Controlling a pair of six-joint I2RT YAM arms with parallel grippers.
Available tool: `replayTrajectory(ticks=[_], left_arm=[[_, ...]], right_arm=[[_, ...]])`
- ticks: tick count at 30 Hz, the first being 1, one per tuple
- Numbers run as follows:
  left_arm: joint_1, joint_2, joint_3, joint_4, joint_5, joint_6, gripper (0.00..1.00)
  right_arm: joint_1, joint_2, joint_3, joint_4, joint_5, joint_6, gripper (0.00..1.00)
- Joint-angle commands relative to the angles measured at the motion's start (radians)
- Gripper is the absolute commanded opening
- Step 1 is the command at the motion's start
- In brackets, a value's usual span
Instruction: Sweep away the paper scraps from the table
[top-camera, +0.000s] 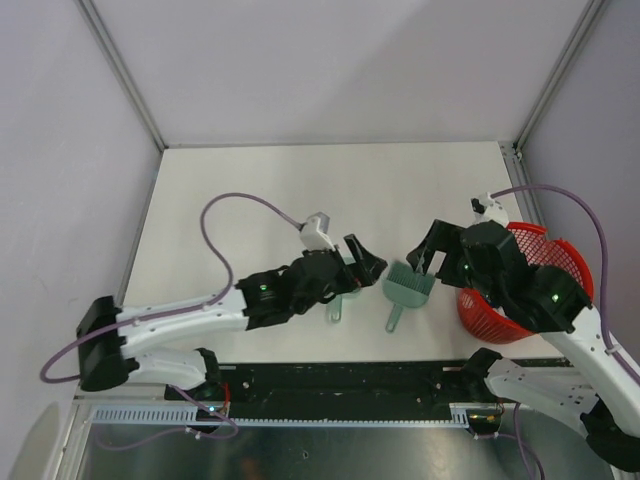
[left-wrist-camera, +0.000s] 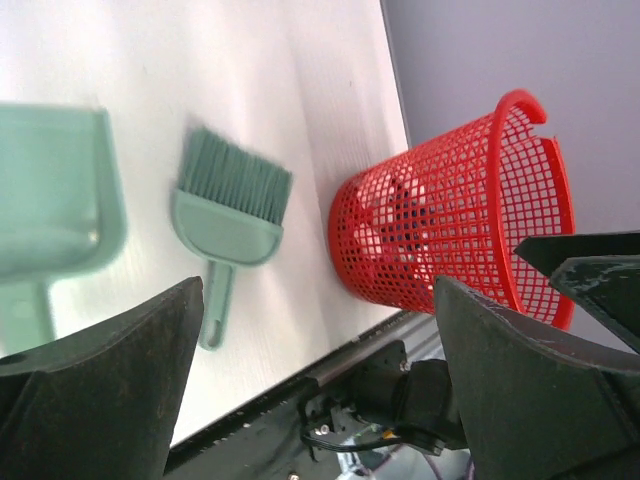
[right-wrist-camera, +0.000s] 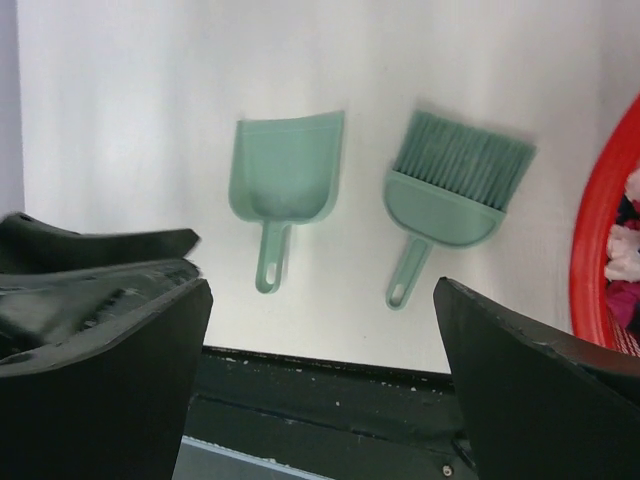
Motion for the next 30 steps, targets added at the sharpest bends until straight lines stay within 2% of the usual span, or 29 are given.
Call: replayTrajectory(ticks=[1,7,9,14,19,26,30], left_arm=[[-0.004,-0.166,-0.041,-0.056,-0.178,0.272,1.00],[0.004,-0.421,-0.151,-0.065,-0.357,0.602,1.00],[0.014,-0.515,-0.184,-0.090,-0.411,0.671,1.00],[0.031,-0.782,-0.231,-0.186,-0.530,0.832,1.00],[0.032,-0.995,-0.196,-0.352,-0.626,0.933,1.00],[0.032,-1.089,-0.155,-0.506,-0.713,1.019,1.00],[0.032,-1.119,-0.177,-0.518,-0.695,1.016,1.00]], right_arm=[[0.100,-0.026,0.027,0.097,0.133,-0.057,0.99],[0.291,-0.028,-0.001,0.164,0.410,-0.068,0.99],[0.329,-0.031,-0.030,0.224,0.452,-0.098,0.99],[0.373,-0.056,-0.118,0.408,0.460,-0.180,0.99],[0.378,-0.085,-0.181,0.540,0.435,-0.232,0.99],[0.379,-0.053,-0.196,0.587,0.404,-0.238,0.99],[0.380,-0.028,-0.202,0.554,0.429,-0.214,0.99]])
